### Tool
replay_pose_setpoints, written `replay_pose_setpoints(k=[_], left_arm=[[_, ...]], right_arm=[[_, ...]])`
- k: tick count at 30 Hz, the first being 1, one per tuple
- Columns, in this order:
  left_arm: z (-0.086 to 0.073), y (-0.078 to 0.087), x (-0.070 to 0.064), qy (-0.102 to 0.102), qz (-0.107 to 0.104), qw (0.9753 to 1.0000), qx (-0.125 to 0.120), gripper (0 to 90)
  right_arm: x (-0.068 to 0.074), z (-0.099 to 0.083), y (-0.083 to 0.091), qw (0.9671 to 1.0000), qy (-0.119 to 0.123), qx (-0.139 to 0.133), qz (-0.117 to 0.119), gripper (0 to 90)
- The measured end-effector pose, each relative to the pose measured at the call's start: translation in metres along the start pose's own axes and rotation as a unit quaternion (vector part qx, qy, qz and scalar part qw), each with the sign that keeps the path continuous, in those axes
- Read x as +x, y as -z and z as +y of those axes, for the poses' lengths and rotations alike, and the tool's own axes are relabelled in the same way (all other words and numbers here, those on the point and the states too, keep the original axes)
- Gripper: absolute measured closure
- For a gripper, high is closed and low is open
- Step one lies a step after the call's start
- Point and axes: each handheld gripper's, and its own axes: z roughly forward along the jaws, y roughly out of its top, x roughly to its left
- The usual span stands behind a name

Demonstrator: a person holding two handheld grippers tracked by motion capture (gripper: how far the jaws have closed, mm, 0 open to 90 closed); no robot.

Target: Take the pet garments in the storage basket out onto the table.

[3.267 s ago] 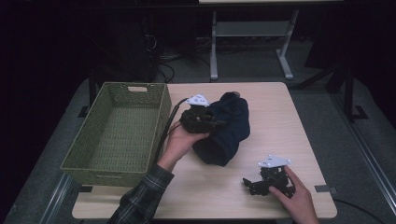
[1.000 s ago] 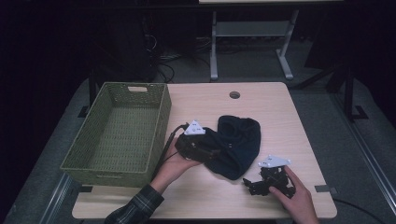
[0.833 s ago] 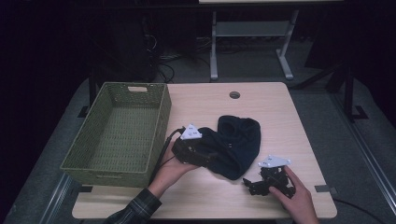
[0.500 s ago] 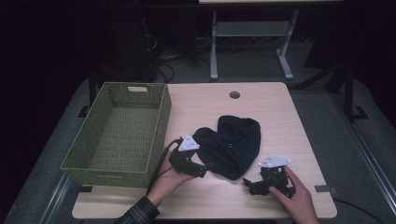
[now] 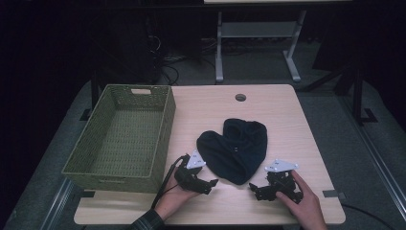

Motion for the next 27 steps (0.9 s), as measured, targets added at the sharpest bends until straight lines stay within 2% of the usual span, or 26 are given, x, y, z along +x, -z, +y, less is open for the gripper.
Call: replay_pose_setpoints(k=[8,11,27], left_arm=[[-0.0083,-0.007,-0.0005,-0.008,0.008,0.9998,0.016,12.6],[-0.0086,-0.0082,-0.0022,-0.02,0.015,0.9996,0.015,12.5],[-0.0086,-0.0084,-0.0019,-0.015,0.017,0.9996,0.015,12.4]], right_arm=[[0.0,0.0,0.0,1.0,0.0,0.0,0.0,0.0],[0.0,0.0,0.0,1.0,0.0,0.0,0.0,0.0],[0.0007,-0.0003,0.0005,1.0,-0.003,0.001,-0.001,0.0]])
